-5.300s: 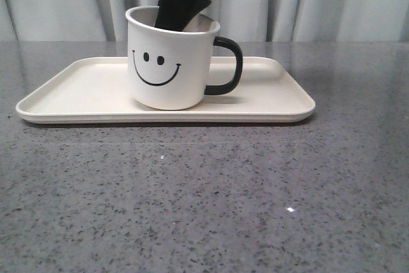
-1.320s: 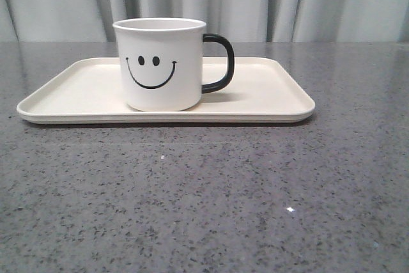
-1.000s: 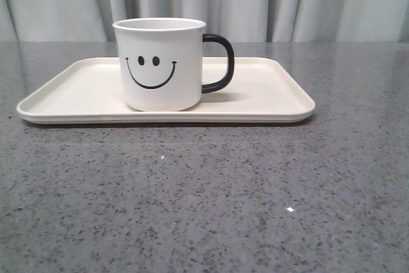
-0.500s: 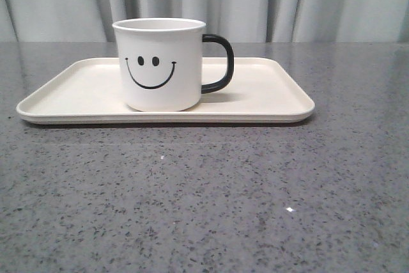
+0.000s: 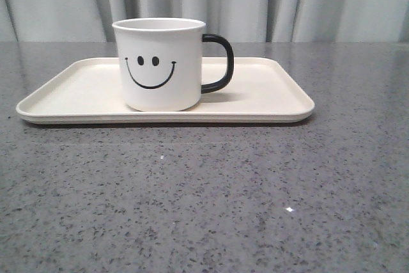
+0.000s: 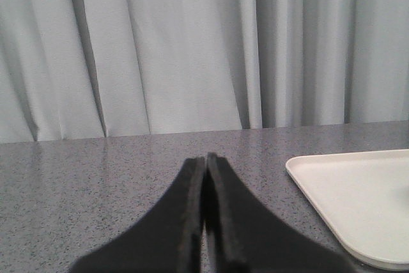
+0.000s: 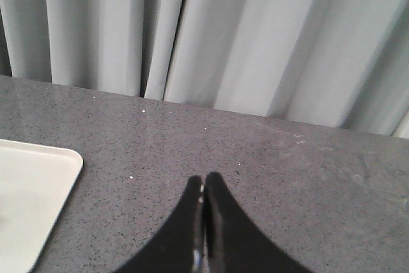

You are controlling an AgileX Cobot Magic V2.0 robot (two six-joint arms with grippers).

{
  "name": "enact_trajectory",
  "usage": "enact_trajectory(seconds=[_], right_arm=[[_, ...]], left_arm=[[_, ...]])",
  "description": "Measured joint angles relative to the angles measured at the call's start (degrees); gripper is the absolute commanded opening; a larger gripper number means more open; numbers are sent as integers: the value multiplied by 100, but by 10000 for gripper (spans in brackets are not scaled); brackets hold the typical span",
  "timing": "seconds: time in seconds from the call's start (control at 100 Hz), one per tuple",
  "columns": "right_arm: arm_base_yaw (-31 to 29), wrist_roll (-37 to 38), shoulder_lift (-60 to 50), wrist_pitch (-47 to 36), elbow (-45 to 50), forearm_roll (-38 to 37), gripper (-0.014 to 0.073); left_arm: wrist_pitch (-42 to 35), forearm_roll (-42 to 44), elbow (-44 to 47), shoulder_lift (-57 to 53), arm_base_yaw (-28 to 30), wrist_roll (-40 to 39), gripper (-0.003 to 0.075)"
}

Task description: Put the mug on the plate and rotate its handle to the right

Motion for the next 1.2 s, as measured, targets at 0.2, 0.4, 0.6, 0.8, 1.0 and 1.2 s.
enact_trajectory(seconds=[0.2,0.4,0.6,0.8,1.0,1.2], right_arm=[[0,0,0,0,0,0,-111],[0,0,0,0,0,0,-111],[0,0,0,0,0,0,-111],[0,0,0,0,0,0,-111],[0,0,0,0,0,0,-111],[239,0,-129,0,0,-13,-111]], left_arm=[[0,0,0,0,0,0,-20],[0,0,0,0,0,0,-20],[0,0,0,0,0,0,-20],[0,0,0,0,0,0,-20],[0,0,0,0,0,0,-20],[0,0,0,0,0,0,-20]])
